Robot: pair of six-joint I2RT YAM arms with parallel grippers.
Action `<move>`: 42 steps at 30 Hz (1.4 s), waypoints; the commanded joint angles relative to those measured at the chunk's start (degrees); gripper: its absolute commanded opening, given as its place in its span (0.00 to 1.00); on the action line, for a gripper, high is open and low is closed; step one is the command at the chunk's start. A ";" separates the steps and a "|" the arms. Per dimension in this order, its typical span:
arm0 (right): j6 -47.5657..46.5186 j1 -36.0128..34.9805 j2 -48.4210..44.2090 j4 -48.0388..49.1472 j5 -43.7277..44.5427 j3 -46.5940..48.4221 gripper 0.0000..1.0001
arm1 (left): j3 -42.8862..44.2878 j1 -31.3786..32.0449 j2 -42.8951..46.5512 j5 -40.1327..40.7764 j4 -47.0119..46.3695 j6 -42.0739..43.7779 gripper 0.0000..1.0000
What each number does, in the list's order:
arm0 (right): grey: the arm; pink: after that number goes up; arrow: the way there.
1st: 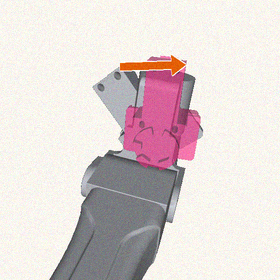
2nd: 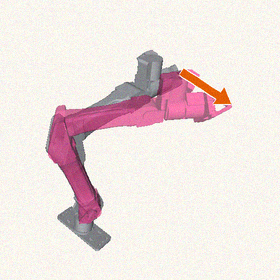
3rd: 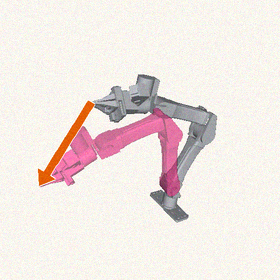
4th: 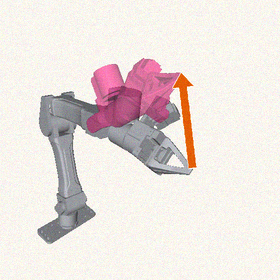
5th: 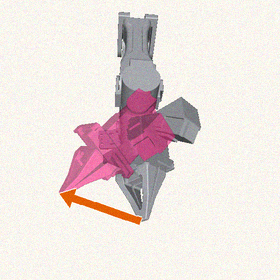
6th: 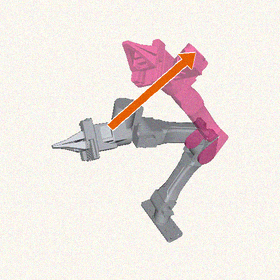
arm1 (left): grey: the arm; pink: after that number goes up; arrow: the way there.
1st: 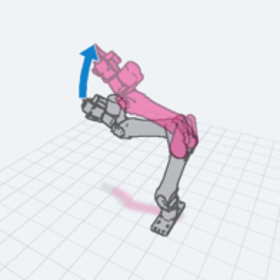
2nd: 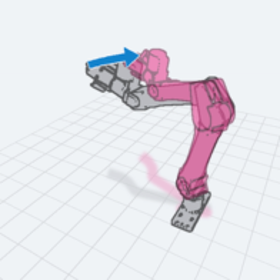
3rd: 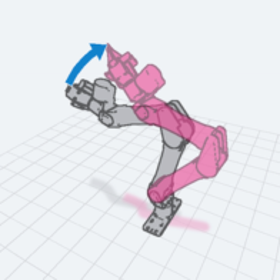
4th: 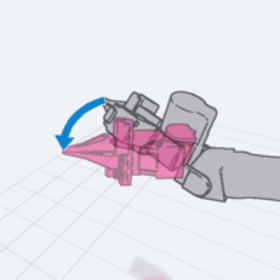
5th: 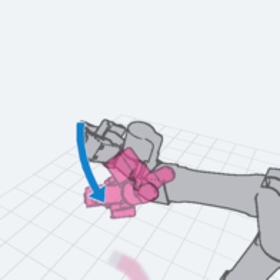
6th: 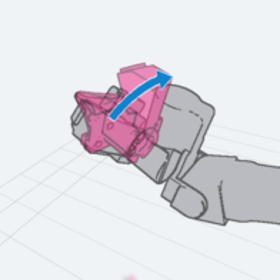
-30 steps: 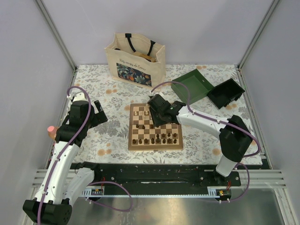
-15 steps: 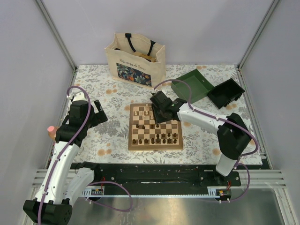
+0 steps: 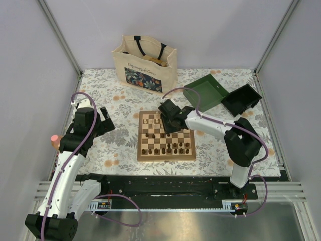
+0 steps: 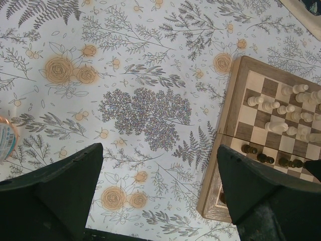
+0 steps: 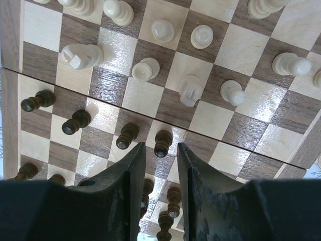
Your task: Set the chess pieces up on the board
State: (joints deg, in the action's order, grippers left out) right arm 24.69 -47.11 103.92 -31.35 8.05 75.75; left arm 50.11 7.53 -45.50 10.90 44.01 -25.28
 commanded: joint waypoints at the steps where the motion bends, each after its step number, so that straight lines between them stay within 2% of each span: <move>1: -0.34 0.53 1.20 0.33 1.18 2.56 0.39 | 0.17 -0.50 0.06 -0.96 -2.26 0.76 0.99; 7: -0.43 0.62 2.08 0.24 1.26 2.92 0.37 | 0.17 -0.50 -0.03 -1.05 -2.26 0.84 0.99; 17: -0.87 0.71 1.11 -0.02 1.09 2.48 0.25 | 0.17 -0.67 -0.21 -1.23 -2.35 0.76 0.99; 20: -0.87 0.71 0.58 0.06 0.91 2.04 0.25 | 0.17 -0.67 -0.30 -1.32 -2.35 0.76 0.99; 24: -0.87 0.71 0.85 -0.02 0.73 1.78 0.38 | 0.17 -0.67 -0.21 -1.32 -2.35 0.76 0.99; 42: -0.69 0.71 1.37 -0.90 0.12 1.51 0.37 | 0.17 -0.76 -0.30 -1.49 -2.35 0.84 0.99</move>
State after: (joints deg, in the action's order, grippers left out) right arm 24.16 -46.96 106.06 -31.79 7.97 76.49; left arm 50.11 7.05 -45.63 10.24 43.99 -25.26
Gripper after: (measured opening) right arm 0.372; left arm 0.988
